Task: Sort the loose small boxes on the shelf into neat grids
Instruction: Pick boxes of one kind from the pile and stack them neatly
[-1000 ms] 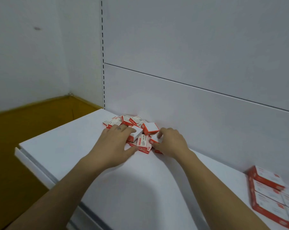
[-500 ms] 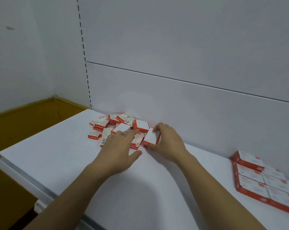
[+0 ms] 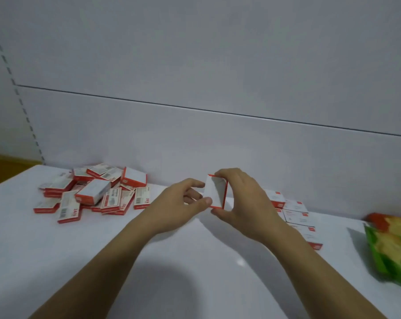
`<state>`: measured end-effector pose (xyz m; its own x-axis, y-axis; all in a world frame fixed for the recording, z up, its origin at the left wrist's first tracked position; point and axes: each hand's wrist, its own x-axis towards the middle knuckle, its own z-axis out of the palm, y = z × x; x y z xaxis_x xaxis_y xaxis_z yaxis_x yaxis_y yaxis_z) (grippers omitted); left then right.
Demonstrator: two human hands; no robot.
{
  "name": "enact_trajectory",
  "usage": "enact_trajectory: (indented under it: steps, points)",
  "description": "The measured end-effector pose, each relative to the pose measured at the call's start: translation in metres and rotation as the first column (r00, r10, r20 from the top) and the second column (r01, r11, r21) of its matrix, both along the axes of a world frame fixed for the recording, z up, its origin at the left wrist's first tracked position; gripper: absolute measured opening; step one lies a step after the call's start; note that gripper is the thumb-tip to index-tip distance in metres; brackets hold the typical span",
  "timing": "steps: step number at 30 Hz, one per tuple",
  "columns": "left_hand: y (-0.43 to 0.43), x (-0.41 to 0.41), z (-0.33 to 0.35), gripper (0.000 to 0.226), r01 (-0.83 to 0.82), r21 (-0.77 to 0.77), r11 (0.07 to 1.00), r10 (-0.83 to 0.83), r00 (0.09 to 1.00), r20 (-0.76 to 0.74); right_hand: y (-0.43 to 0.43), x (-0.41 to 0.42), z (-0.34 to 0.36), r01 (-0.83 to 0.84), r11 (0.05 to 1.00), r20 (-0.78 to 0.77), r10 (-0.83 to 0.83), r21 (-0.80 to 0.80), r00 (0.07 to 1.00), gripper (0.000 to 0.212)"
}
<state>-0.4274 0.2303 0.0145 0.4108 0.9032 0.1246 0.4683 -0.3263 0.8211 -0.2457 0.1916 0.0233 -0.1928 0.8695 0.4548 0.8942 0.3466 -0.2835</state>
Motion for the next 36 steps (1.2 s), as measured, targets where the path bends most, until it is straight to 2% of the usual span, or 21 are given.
enact_trajectory:
  steps: [3, 7, 9, 11, 13, 15, 16, 19, 22, 24, 26, 28, 29, 30, 31, 32, 33, 34, 36]
  points:
    - [0.005, 0.030, 0.009, 0.032, 0.080, -0.114, 0.990, -0.064, 0.989, 0.135, -0.009, 0.021, -0.003, 0.018, 0.997, -0.030, -0.016, 0.072, 0.999, 0.065]
    - [0.007, 0.061, 0.007, 0.018, 0.169, -0.172, 0.971, -0.110, 0.946, 0.305, -0.020, 0.042, -0.009, 0.081, 0.989, -0.066, -0.073, 0.123, 0.995, 0.067]
    - [0.001, 0.069, -0.003, 0.019, 0.148, -0.168, 0.975, -0.073, 0.920, 0.385, -0.027, 0.046, -0.016, 0.126, 0.991, -0.229, -0.113, 0.041, 0.967, 0.075]
    - [-0.002, 0.069, -0.016, 0.020, 0.082, -0.142, 0.986, -0.017, 0.915, 0.403, -0.034, 0.048, -0.020, 0.160, 0.980, -0.502, -0.198, -0.118, 0.842, 0.078]
    - [-0.001, 0.061, -0.027, 0.020, 0.022, -0.102, 0.995, 0.020, 0.921, 0.390, -0.036, 0.048, -0.022, 0.151, 0.971, -0.707, -0.237, -0.183, 0.666, 0.058]
    - [0.003, 0.055, -0.032, 0.020, -0.056, -0.020, 0.998, 0.059, 0.927, 0.371, -0.037, 0.045, -0.017, 0.147, 0.961, -0.838, -0.277, -0.235, 0.470, 0.030]
    - [0.005, 0.054, -0.032, 0.020, -0.091, 0.026, 0.996, 0.075, 0.929, 0.363, -0.037, 0.043, -0.014, 0.128, 0.950, -0.860, -0.312, -0.285, 0.404, 0.021]
    - [0.002, 0.054, -0.032, 0.023, -0.115, 0.226, 0.967, 0.042, 0.952, 0.304, -0.039, 0.038, -0.011, -0.037, 0.899, -0.856, -0.401, -0.436, 0.327, 0.029]
    - [0.002, 0.053, -0.039, 0.024, -0.050, 0.571, 0.819, -0.040, 0.989, 0.143, -0.041, 0.036, -0.008, -0.246, 0.867, -0.892, -0.372, -0.432, 0.255, 0.025]
    - [0.003, 0.052, -0.040, 0.024, -0.031, 0.638, 0.769, -0.068, 0.989, 0.129, -0.043, 0.035, -0.008, -0.281, 0.870, -0.909, -0.348, -0.405, 0.231, 0.020]
    - [0.003, 0.051, -0.038, 0.026, -0.019, 0.647, 0.762, -0.098, 0.985, 0.144, -0.043, 0.034, -0.011, -0.294, 0.872, -0.918, -0.348, -0.391, 0.189, 0.021]
    - [0.002, 0.052, -0.036, 0.043, 0.001, 0.547, 0.837, -0.109, 0.980, 0.165, -0.043, 0.032, -0.013, -0.288, 0.881, -0.927, -0.344, -0.374, 0.151, 0.023]
    - [0.001, 0.053, -0.035, 0.057, 0.024, 0.410, 0.912, -0.117, 0.972, 0.203, -0.042, 0.031, -0.014, -0.277, 0.890, -0.932, -0.339, -0.363, 0.133, 0.024]
    - [-0.001, 0.054, -0.032, 0.069, 0.069, 0.201, 0.977, -0.124, 0.953, 0.275, -0.042, 0.031, -0.015, -0.265, 0.898, -0.936, -0.332, -0.351, 0.116, 0.025]
    - [-0.003, 0.054, -0.029, 0.075, 0.143, -0.028, 0.989, -0.123, 0.920, 0.372, -0.041, 0.033, -0.016, -0.259, 0.903, -0.940, -0.326, -0.342, 0.103, 0.025]
    - [-0.002, 0.055, -0.028, 0.075, 0.222, -0.203, 0.954, -0.107, 0.881, 0.462, -0.040, 0.034, -0.016, -0.258, 0.905, -0.941, -0.323, -0.338, 0.101, 0.025]
    - [-0.002, 0.054, -0.028, 0.069, 0.285, -0.294, 0.912, -0.096, 0.846, 0.525, -0.040, 0.036, -0.016, -0.261, 0.904, -0.941, -0.322, -0.338, 0.102, 0.024]
    - [-0.001, 0.053, -0.027, 0.059, 0.326, -0.319, 0.890, -0.099, 0.821, 0.563, -0.040, 0.037, -0.016, -0.267, 0.902, -0.941, -0.323, -0.338, 0.102, 0.024]
    - [-0.004, 0.054, -0.025, 0.041, 0.342, -0.293, 0.893, -0.108, 0.794, 0.599, -0.040, 0.036, -0.017, -0.281, 0.897, -0.940, -0.328, -0.341, 0.093, 0.024]
